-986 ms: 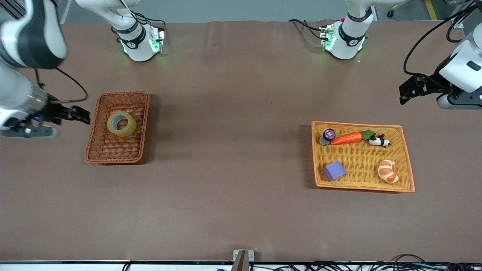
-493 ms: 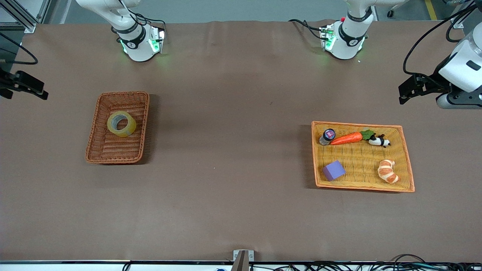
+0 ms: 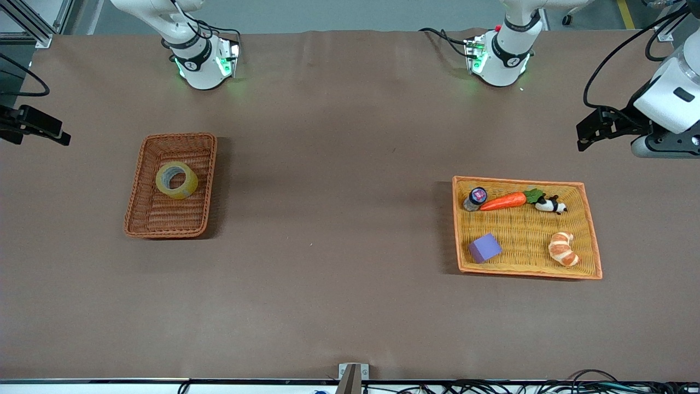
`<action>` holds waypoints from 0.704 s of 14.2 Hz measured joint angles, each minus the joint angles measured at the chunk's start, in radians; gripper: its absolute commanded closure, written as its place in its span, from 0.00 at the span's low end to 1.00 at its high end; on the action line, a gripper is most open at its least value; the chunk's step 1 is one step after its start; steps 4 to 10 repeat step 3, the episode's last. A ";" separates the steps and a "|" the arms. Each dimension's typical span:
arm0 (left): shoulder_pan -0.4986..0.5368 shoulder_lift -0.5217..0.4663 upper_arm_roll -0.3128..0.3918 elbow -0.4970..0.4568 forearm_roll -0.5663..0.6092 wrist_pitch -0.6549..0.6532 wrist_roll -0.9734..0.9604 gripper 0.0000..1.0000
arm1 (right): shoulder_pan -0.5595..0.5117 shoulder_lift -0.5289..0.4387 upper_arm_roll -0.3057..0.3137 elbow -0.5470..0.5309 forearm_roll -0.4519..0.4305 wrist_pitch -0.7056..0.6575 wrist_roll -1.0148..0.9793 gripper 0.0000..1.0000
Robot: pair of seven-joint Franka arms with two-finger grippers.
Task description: Move tape to another basket
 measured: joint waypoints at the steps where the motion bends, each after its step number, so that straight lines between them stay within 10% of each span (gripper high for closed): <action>1: 0.001 0.000 0.000 0.000 -0.014 0.000 0.000 0.00 | 0.000 0.000 0.001 0.000 0.000 0.000 0.000 0.00; 10: 0.007 0.000 0.000 0.000 -0.035 0.000 0.000 0.00 | 0.002 0.000 0.003 0.000 0.000 0.003 0.000 0.00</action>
